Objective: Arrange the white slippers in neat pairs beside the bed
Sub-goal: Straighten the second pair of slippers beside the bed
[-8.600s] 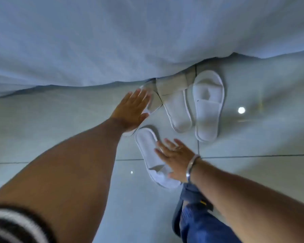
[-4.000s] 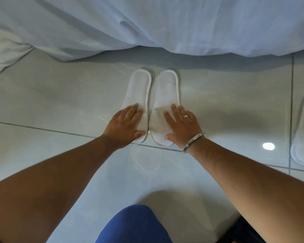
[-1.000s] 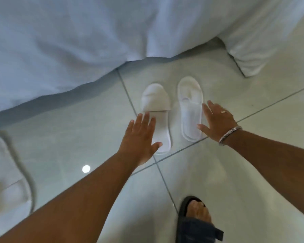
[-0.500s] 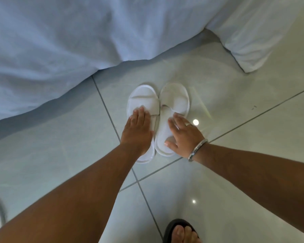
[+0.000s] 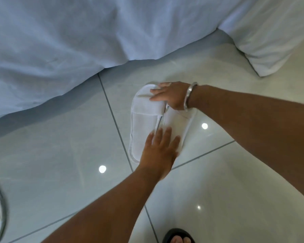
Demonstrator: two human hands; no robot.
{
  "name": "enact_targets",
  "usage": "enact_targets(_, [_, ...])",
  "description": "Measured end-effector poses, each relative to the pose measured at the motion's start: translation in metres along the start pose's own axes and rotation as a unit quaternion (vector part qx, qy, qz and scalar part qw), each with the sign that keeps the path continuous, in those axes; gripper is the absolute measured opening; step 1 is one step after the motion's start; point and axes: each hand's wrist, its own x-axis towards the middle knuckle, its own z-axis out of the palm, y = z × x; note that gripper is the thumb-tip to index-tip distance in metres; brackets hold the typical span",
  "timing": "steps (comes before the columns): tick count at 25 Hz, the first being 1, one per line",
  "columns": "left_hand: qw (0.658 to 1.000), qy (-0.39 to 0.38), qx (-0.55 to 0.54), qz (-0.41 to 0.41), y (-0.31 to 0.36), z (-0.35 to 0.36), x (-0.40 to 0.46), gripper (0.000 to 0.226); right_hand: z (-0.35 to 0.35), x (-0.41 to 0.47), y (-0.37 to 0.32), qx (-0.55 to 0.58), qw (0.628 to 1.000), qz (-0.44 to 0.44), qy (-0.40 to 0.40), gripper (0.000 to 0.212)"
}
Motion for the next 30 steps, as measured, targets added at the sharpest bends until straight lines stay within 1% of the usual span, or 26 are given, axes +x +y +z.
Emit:
enact_targets(1, [1.0,0.003,0.013,0.008,-0.006,-0.001,0.001,0.057,-0.003,0.009,-0.001,-0.004,0.999,0.012,-0.038,0.065])
enact_targets(2, [0.999,0.004,0.026,0.02,-0.013,-0.003,0.002,0.056,-0.004,0.016,-0.003,-0.017,0.999,0.016,-0.047,0.063])
enact_targets(4, [0.998,-0.003,0.05,0.045,-0.032,-0.008,0.002,0.056,-0.006,0.018,-0.001,-0.073,0.997,0.013,-0.028,0.058])
enact_targets(8, [0.988,-0.005,0.133,0.073,-0.076,-0.027,-0.001,0.059,-0.002,-0.01,0.023,-0.147,0.987,0.06,0.011,0.051])
enact_targets(9, [0.986,-0.004,0.147,0.072,-0.086,-0.034,0.0,0.06,0.004,-0.02,0.028,-0.146,0.986,0.072,0.019,0.049])
enact_targets(11, [0.986,-0.006,0.155,0.055,-0.103,-0.047,0.003,0.07,0.021,-0.043,0.032,-0.089,0.99,0.102,0.047,0.047])
enact_targets(14, [0.987,-0.006,0.163,-0.01,-0.109,-0.058,0.015,0.085,0.049,-0.079,0.02,-0.017,0.988,0.123,0.09,0.051])
enact_targets(17, [0.99,-0.022,0.126,-0.065,-0.099,-0.053,0.027,0.096,0.08,-0.105,-0.013,0.034,0.984,0.132,0.112,0.055])
enact_targets(19, [0.992,-0.042,0.084,-0.089,-0.091,-0.046,0.033,0.101,0.098,-0.121,-0.038,0.032,0.982,0.144,0.117,0.056])
enact_targets(21, [0.993,-0.036,0.046,-0.101,-0.083,-0.039,0.032,0.101,0.105,-0.129,-0.045,0.018,0.98,0.149,0.132,0.055])
enact_targets(22, [0.995,-0.016,0.025,-0.097,-0.079,-0.036,0.025,0.101,0.103,-0.129,-0.042,0.012,0.978,0.148,0.145,0.055])
enact_targets(24, [0.998,0.026,-0.016,-0.059,-0.063,-0.026,0.005,0.107,0.095,-0.12,-0.03,0.008,0.977,0.139,0.161,0.054])
enact_targets(26, [1.0,0.017,-0.014,-0.021,-0.05,-0.015,-0.013,0.115,0.092,-0.108,-0.019,0.017,0.982,0.126,0.14,0.057])
enact_targets(28, [0.999,-0.003,-0.004,-0.036,-0.049,-0.006,-0.016,0.114,0.098,-0.101,-0.015,0.031,0.981,0.142,0.126,0.059])
enact_targets(30, [0.999,0.003,-0.004,-0.054,-0.05,-0.003,-0.006,0.11,0.106,-0.107,-0.01,0.036,0.973,0.188,0.131,0.06])
